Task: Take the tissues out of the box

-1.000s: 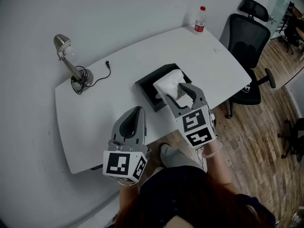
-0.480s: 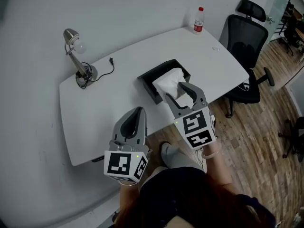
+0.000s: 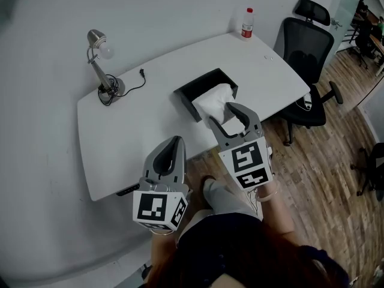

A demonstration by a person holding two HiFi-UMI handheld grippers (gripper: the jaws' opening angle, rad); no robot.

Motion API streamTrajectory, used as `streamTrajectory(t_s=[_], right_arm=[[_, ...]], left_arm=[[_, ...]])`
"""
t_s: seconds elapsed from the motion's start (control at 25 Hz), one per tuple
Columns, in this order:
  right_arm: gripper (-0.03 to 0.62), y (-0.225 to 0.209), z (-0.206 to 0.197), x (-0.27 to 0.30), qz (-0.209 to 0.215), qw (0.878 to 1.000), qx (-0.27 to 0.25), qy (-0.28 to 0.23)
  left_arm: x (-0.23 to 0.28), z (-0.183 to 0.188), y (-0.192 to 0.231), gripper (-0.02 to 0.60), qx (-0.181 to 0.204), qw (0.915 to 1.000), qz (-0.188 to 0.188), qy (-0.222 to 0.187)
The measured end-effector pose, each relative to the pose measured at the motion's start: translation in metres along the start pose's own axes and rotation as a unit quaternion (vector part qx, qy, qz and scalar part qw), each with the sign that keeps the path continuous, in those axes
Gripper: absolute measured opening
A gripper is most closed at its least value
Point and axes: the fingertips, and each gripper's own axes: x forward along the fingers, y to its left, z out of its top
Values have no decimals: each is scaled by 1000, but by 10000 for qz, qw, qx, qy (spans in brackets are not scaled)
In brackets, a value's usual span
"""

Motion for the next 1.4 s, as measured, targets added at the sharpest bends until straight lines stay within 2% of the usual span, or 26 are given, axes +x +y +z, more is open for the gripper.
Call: streamTrajectory(t_s=[0.4, 0.96, 1.4], right_arm=[[222, 21, 12, -24, -50, 9999, -101, -104], [219, 24, 16, -34, -64, 9996, -215, -180], [218, 21, 20, -65, 72, 9985, -263, -470]], left_arm=[[-25, -1, -9, 26, -55, 9999, -77, -53], [-23, 0, -6, 26, -97, 9998, -30, -154], [-28, 2, -34, 26, -46, 9999, 67, -146]])
